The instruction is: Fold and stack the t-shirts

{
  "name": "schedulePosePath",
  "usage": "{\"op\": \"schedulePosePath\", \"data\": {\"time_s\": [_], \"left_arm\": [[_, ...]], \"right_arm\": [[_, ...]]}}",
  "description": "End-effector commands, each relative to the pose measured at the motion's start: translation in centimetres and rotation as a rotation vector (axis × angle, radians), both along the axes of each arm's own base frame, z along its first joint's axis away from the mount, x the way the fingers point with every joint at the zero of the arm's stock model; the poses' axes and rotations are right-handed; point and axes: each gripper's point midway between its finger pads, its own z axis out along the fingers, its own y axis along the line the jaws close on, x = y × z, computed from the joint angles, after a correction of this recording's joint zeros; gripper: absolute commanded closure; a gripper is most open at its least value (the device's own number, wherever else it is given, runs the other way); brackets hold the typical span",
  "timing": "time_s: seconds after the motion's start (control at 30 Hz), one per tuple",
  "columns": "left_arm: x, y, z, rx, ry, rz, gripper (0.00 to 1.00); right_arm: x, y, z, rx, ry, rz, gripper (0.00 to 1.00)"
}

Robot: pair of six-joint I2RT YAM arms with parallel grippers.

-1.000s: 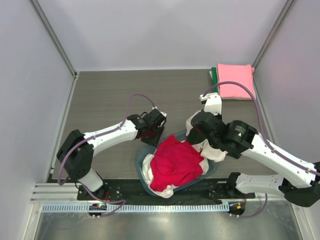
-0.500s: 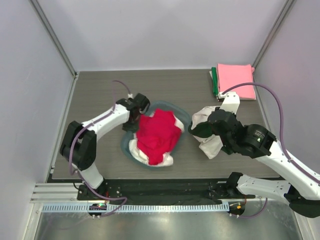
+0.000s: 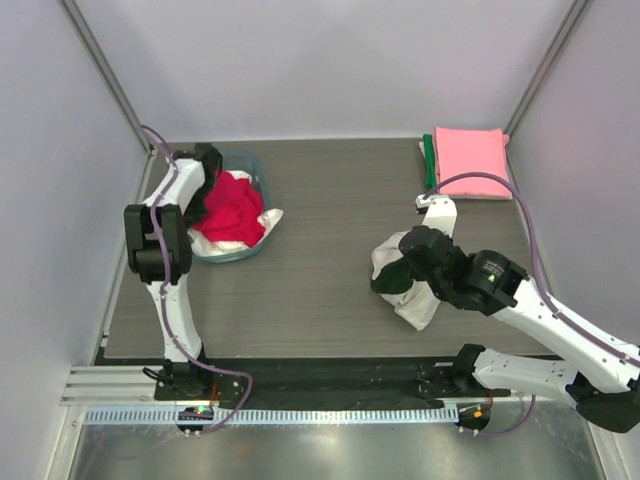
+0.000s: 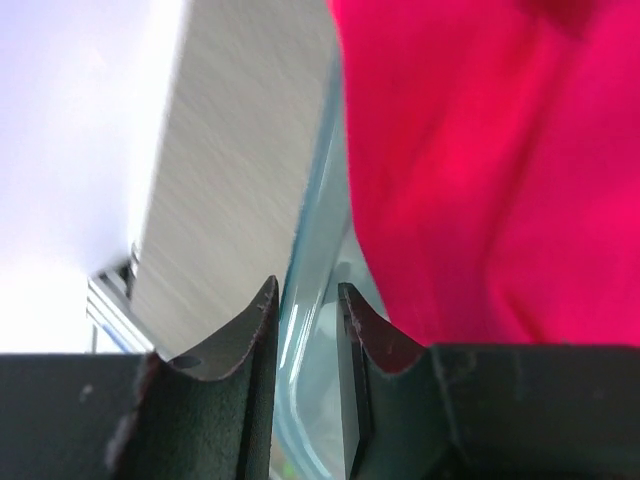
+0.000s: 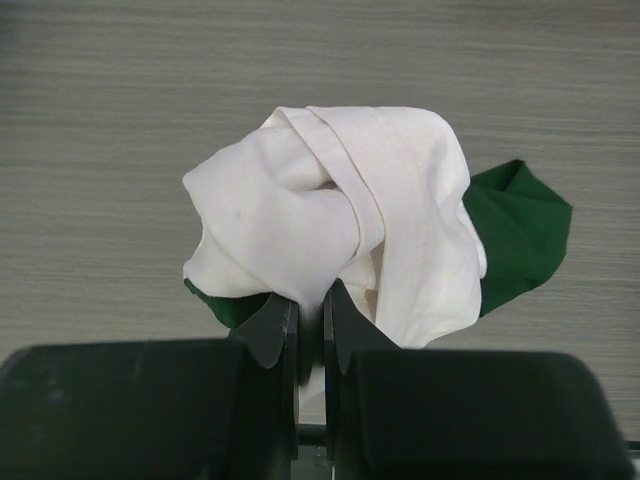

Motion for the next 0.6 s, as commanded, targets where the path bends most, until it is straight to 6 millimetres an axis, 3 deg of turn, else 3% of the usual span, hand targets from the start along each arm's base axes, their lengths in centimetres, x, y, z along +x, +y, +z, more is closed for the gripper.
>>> {"op": "schedulePosePath", "data": {"time_s": [0.0, 0.03, 0.07, 0.13, 0.17, 0.2, 0.27, 0.3, 0.33, 0.37, 0.4, 0.47, 0.5, 0.57], "left_arm": [[3.2, 5.5, 4.1, 0.132, -0.076, 0.088, 0.93], [4.1, 6.4, 2.4, 0.135, -0.040, 0.098, 0.92], [6.1, 8.4, 5.0, 0.143, -0.124, 0.141, 0.91], [7.9, 11.1, 4.3, 0.193, -0.111, 0.170, 0.83], [7.4, 12.8, 4.4, 0.180, -0.096, 0.214, 0.79], [8.9, 13.6, 7.2, 0.161, -0.221, 0.251, 0.65], [8.4, 14.6, 9.1, 0.171, -0.291, 0.314, 0.49], [8.9, 14.5, 10.3, 0.178, -0.337, 0.310, 0.39], [8.1, 14.2, 10.1, 0.197, -0.298, 0.284, 0.33], [8.2, 13.5, 13.0, 0.200, -0.391, 0.278, 0.28], [7.9, 13.1, 13.6, 0.180, -0.411, 0.273, 0.25], [7.4, 12.1, 14.3, 0.140, -0.427, 0.260, 0.23], [6.7, 11.4, 15.9, 0.125, -0.446, 0.249, 0.23], [6.0, 9.8, 17.2, 0.105, -0.451, 0.217, 0.23]], "right_arm": [[0.1, 2.2, -0.7, 0.095, 0.022, 0.036, 0.99], [0.1, 2.6, -1.0, 0.101, 0.029, 0.046, 0.99], [0.0, 3.0, -1.4, 0.105, 0.045, 0.061, 0.99], [0.1, 3.7, -1.9, 0.104, 0.057, 0.083, 0.99], [0.0, 4.0, -2.1, 0.109, 0.070, 0.100, 0.99], [0.1, 4.3, -2.4, 0.100, 0.078, 0.108, 0.99], [0.3, 4.6, -2.4, 0.092, 0.079, 0.115, 0.99], [0.5, 4.8, -2.4, 0.090, 0.078, 0.115, 0.99], [0.7, 5.0, -2.6, 0.083, 0.079, 0.114, 0.99], [0.9, 5.2, -2.4, 0.083, 0.076, 0.114, 0.99], [1.1, 5.5, -2.4, 0.087, 0.074, 0.116, 0.99], [1.6, 6.6, -1.8, 0.100, 0.073, 0.130, 0.99], [1.8, 7.0, -1.6, 0.105, 0.075, 0.137, 0.99], [2.4, 8.6, -0.1, 0.142, 0.067, 0.166, 0.99]]}}
